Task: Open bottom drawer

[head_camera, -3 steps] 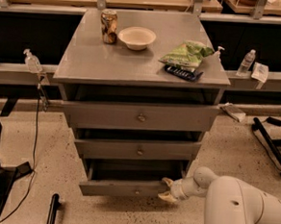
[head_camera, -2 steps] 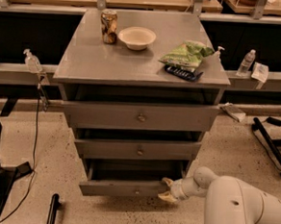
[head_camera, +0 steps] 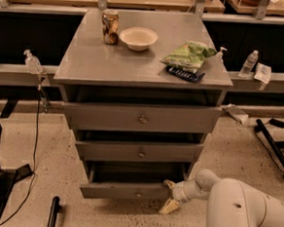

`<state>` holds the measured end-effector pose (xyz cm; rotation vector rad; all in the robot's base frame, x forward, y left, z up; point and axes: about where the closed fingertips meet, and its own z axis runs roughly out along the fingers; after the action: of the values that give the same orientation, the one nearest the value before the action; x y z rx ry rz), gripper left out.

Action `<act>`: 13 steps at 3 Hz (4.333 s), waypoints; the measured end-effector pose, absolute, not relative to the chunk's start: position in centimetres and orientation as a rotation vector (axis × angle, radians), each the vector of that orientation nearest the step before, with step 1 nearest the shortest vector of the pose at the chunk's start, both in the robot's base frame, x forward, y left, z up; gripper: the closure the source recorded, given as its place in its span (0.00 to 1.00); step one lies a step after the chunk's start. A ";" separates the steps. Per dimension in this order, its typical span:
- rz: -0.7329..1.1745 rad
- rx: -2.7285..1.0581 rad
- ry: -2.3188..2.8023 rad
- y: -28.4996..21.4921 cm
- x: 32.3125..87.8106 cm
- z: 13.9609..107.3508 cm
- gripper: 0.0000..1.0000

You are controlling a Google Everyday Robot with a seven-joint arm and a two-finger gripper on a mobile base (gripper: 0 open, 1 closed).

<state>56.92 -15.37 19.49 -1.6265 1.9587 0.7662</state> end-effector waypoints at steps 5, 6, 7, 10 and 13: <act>0.637 -1.657 1.892 -16.5 60.3 23.2 0.41; 0.595 -1.654 1.858 -17.0 61.6 24.0 0.64; 0.564 -1.641 1.837 -17.6 63.2 25.0 0.95; 0.521 -1.527 1.896 -20.3 67.3 21.8 1.00; 0.519 -1.521 1.931 -19.7 68.0 19.1 1.00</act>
Offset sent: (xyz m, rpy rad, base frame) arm 0.0169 -0.0082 0.0196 -0.0549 -0.0336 -0.0109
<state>68.01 -19.68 19.08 -1.5214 1.9306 0.5187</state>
